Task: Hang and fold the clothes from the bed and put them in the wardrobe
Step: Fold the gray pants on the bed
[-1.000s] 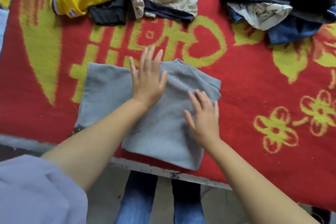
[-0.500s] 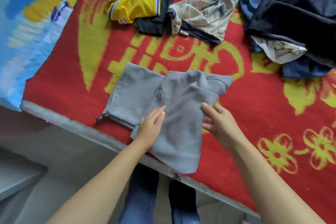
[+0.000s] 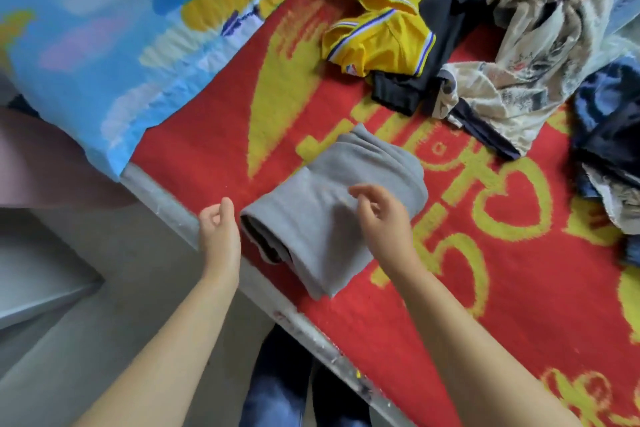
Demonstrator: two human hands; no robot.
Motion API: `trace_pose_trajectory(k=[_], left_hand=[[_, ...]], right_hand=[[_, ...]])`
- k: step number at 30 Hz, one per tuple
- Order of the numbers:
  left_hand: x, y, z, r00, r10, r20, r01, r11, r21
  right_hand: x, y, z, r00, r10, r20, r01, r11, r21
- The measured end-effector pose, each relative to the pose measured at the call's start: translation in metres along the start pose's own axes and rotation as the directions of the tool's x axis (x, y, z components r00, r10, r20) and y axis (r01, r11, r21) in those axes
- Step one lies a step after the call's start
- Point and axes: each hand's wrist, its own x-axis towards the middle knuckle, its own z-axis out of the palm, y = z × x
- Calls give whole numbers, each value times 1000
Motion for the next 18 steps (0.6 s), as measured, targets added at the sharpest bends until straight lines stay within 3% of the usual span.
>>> trace_pose_trajectory(k=[1,3,6,8,9,11,14,16,18], left_hand=[[-13,-6,3,998,24,-54,-24,1000,3],[-53,-16,16,995,100,21,-100,995,9],[-88,-30,44,985,63,164,-84,988,130],[-87,-25,62,992,61,115,-81,979,185],[-82,-21,66,994,85,75,-97,980,174],[-66,-18,68,992,110,-62,-102,988,120],[-35,-27,57,941,24,-338,-45,997,-57],[-11,-37,59,931,-37,-363,15,998,-63],[9,-47,66,940,-62,-337,65,998,-2]], right_hand=[[14,10,-13,994,0,-105,-7,997,-70],[43,28,-44,970,-12,-244,-43,975,-218],[87,45,-65,982,171,-85,-191,886,-423],[105,44,-59,957,268,113,-164,818,-551],[111,39,-52,954,236,186,-80,797,-599],[121,22,-39,967,31,254,133,789,-600],[140,9,-23,916,-353,190,399,763,-508],[155,19,-10,928,-323,187,372,750,-547],[160,40,6,968,-129,214,239,725,-646]])
